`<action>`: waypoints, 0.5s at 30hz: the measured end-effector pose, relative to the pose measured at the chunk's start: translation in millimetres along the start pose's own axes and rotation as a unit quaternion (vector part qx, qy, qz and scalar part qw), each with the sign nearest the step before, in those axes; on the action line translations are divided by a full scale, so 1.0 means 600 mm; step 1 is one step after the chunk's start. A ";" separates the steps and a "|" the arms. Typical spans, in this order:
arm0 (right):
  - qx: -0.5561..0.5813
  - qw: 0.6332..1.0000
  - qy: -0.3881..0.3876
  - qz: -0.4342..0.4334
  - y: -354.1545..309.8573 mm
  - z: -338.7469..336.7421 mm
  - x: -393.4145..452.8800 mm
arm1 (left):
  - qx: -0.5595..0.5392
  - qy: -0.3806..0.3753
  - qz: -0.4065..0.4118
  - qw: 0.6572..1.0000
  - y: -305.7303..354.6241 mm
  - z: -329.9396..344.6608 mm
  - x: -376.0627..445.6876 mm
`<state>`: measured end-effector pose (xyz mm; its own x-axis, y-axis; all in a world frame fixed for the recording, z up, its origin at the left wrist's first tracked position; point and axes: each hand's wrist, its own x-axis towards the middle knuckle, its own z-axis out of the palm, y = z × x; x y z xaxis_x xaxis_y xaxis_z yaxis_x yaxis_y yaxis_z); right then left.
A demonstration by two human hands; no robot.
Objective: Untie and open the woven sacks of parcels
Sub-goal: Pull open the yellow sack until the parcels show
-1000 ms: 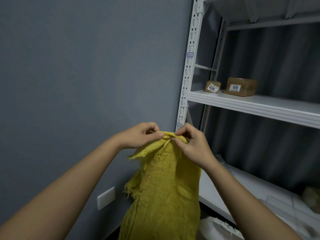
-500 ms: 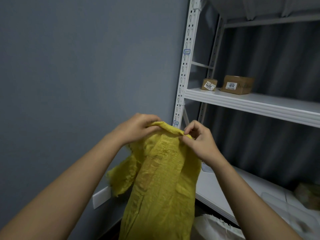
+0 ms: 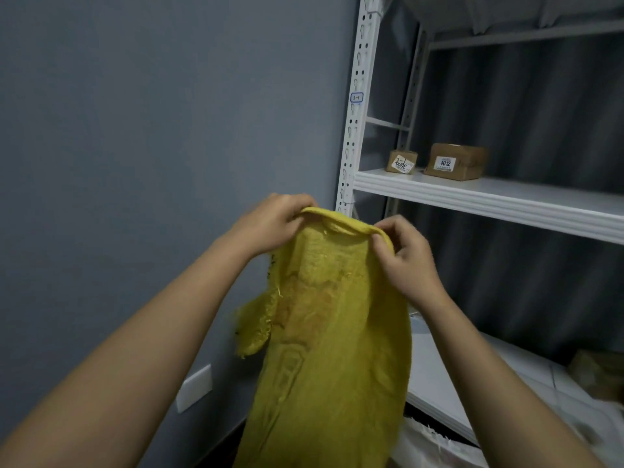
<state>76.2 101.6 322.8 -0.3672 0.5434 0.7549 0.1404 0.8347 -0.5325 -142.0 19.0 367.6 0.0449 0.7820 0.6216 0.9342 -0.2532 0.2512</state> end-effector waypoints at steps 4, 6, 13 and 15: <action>-0.072 0.993 0.056 -0.068 0.003 -0.006 0.028 | -0.025 0.021 -0.003 0.999 0.001 0.013 0.008; -0.126 0.989 0.006 -0.077 0.025 -0.006 0.017 | -0.022 -0.066 -0.016 0.997 0.000 0.032 0.001; -0.242 0.957 -0.064 -0.147 0.053 -0.008 -0.031 | -0.086 -0.142 -0.054 0.985 -0.003 0.064 -0.012; -0.124 0.987 -0.097 -0.031 0.037 -0.006 -0.028 | -0.073 -0.098 -0.024 0.992 0.002 0.072 -0.007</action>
<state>88.6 111.2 299.7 -0.5478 0.4833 0.6828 0.3242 0.8751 -0.3594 -125.7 40.3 333.3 0.0820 0.8872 0.4541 0.8766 -0.2810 0.3907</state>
